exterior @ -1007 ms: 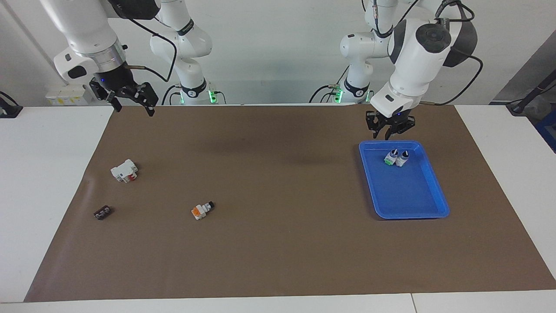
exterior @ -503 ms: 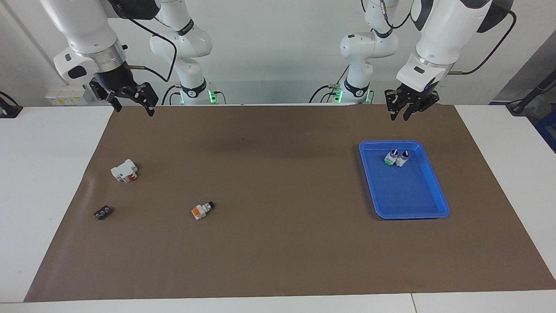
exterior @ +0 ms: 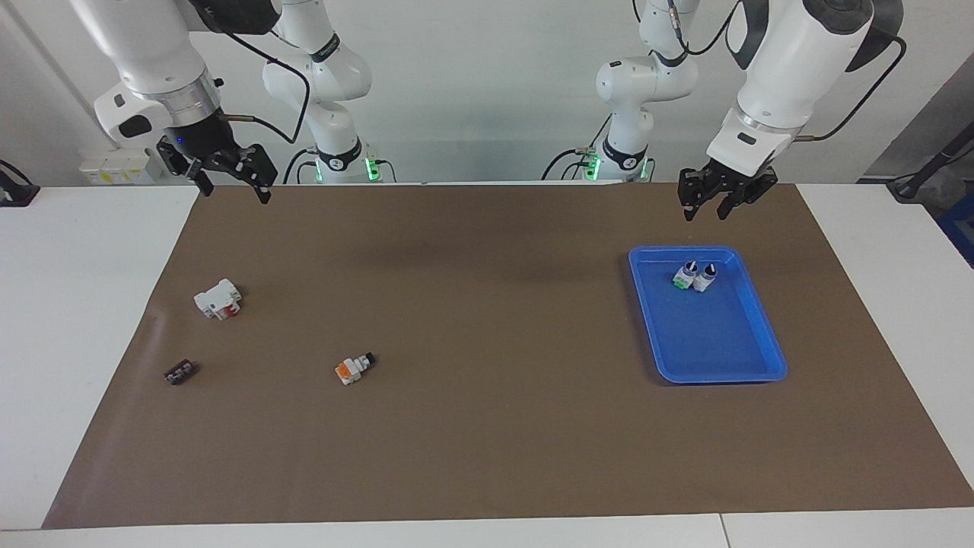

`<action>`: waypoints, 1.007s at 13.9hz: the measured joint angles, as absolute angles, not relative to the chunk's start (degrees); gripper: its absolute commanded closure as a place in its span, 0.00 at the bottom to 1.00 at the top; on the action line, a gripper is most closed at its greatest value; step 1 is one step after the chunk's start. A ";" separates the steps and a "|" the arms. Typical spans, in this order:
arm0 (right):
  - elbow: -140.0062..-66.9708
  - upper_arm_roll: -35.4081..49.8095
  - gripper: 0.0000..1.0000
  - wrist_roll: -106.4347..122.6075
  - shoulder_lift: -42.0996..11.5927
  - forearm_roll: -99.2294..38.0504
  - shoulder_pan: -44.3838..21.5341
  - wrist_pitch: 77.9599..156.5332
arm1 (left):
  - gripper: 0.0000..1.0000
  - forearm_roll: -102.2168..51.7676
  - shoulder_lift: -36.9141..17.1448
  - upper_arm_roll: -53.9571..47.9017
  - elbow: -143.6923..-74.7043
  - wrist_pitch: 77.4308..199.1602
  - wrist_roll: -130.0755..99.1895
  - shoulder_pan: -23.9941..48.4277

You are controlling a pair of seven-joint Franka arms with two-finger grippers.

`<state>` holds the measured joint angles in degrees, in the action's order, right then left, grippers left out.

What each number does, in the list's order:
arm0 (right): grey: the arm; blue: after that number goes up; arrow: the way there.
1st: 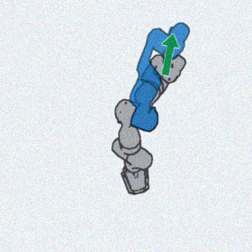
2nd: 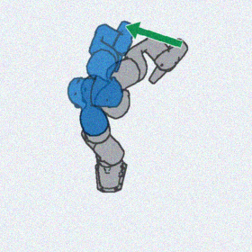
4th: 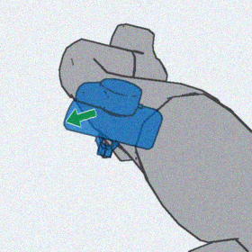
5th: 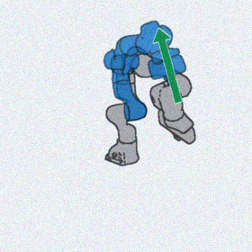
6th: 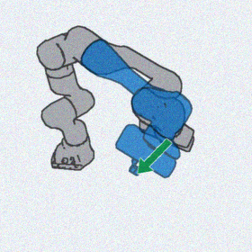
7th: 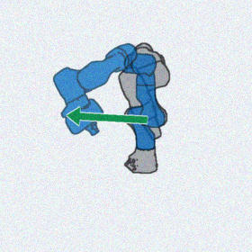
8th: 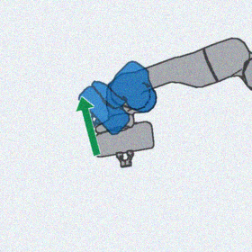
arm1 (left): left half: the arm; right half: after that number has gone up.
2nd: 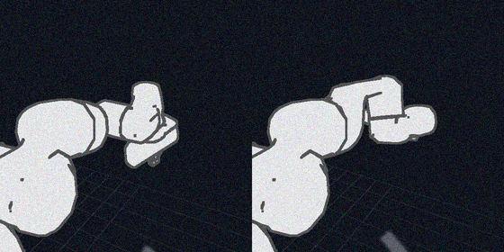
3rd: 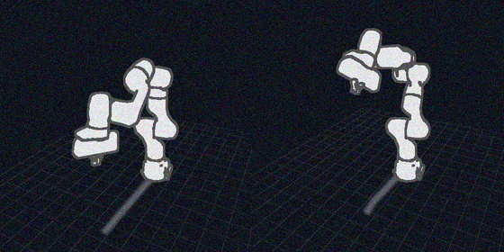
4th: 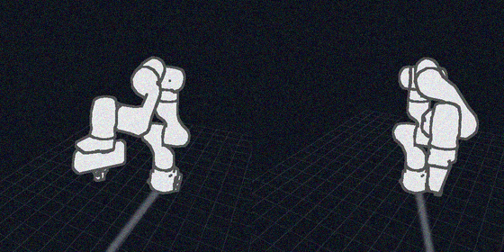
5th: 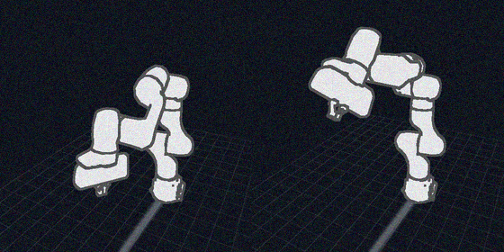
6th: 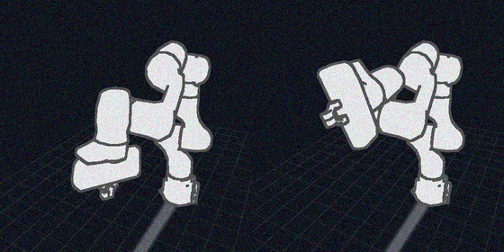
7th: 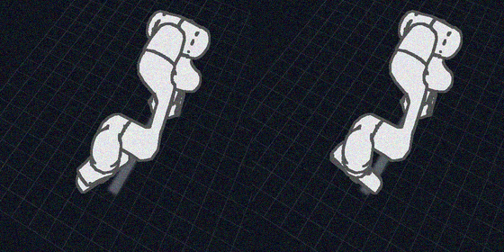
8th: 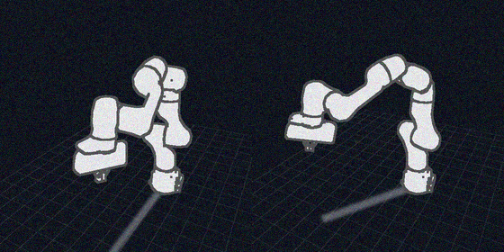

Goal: Turn and place switch with both arms

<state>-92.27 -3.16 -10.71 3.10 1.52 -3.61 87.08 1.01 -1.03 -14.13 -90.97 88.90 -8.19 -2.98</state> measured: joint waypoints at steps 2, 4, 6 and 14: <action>-92.28 -3.16 0.00 -10.71 3.10 1.52 -3.61 87.08 | 0.17 0.99 -0.94 -14.14 -91.51 89.35 -8.22 -3.31; -92.28 -3.16 0.00 -10.71 3.10 1.52 -3.61 87.08 | 0.12 0.83 -0.85 -14.14 -91.57 89.56 -8.25 -3.38; -92.28 -3.16 0.00 -10.71 3.10 1.52 -3.61 87.08 | 0.00 0.44 -0.66 -14.15 -91.55 90.23 -8.27 -3.38; -92.28 -3.16 0.00 -10.71 3.10 1.52 -3.61 87.01 | 0.00 0.29 -0.16 -14.16 -90.14 92.44 -8.28 -3.39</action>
